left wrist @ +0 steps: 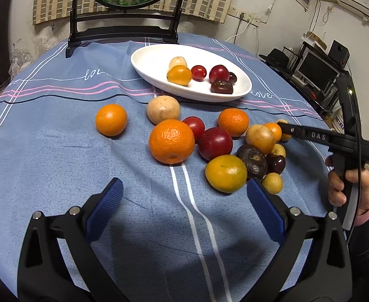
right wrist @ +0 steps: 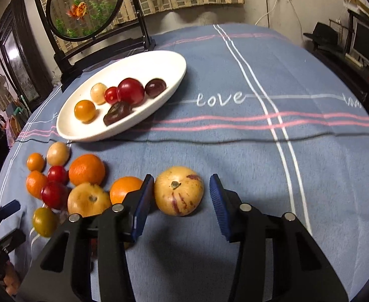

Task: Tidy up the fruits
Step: 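Grasp the pepino melon with the right gripper while the left gripper approaches the yellow citrus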

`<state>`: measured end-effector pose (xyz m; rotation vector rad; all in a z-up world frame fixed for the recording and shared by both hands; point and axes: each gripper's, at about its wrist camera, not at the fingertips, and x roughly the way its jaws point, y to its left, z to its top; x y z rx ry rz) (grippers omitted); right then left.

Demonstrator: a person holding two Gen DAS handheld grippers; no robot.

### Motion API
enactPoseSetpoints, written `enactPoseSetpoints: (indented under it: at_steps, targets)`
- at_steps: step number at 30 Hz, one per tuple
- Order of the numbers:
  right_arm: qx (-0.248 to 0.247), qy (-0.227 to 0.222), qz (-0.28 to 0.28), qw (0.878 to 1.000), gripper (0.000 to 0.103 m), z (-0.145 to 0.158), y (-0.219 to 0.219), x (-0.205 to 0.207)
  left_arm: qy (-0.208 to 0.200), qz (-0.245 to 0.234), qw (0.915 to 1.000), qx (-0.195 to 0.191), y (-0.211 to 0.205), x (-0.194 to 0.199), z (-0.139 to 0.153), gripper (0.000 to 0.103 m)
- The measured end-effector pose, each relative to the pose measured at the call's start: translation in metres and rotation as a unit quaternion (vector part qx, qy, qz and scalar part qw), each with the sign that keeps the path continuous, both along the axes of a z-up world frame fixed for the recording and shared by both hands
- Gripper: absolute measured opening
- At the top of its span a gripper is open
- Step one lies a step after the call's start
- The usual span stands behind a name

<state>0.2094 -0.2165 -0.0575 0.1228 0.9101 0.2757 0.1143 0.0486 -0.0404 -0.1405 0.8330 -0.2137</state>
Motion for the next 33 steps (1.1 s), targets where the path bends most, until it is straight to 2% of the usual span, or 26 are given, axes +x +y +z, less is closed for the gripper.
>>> enactPoseSetpoints:
  at_steps: [2,7,15,19,21,22,24,27,30,33]
  targets:
    - [-0.010,-0.002,0.003,1.000,0.047,0.000,0.004,-0.002,0.002,-0.001,1.0000,0.000,0.000,0.001,-0.001,0.100]
    - [-0.018,-0.009,0.012,1.000,0.039,0.001,0.009,-0.002,0.001,-0.006,1.0000,-0.001,-0.002,0.001,0.000,0.100]
    - [0.032,-0.053,-0.025,0.998,0.039,0.021,-0.013,-0.013,-0.012,-0.026,0.9994,-0.017,-0.007,-0.003,0.003,0.099]
    - [0.044,-0.044,-0.020,0.998,0.039,0.020,-0.015,-0.014,-0.033,-0.053,0.9979,0.016,-0.030,-0.008,0.008,0.091]
    - [0.051,-0.044,-0.016,0.998,0.039,0.021,-0.014,-0.015,-0.034,-0.070,0.9965,0.031,-0.041,-0.008,0.008,0.081]
    - [0.053,-0.047,-0.014,0.997,0.039,0.022,-0.014,-0.017,-0.031,-0.077,0.9957,0.041,-0.047,-0.006,0.007,0.080]
    - [0.054,-0.053,-0.010,0.997,0.039,0.024,-0.013,-0.019,-0.022,-0.082,0.9950,0.053,-0.051,-0.001,0.005,0.065]
    - [0.059,-0.053,-0.008,0.997,0.039,0.025,-0.013,-0.021,-0.006,-0.082,0.9949,0.058,-0.051,0.007,0.000,0.050]
    - [0.063,-0.054,-0.007,0.996,0.039,0.026,-0.015,-0.023,0.003,-0.081,0.9947,0.063,-0.052,0.010,-0.003,0.045]
    - [0.067,-0.057,-0.004,0.996,0.039,0.027,-0.016,-0.025,0.007,-0.079,0.9945,0.068,-0.053,0.014,-0.004,0.045]
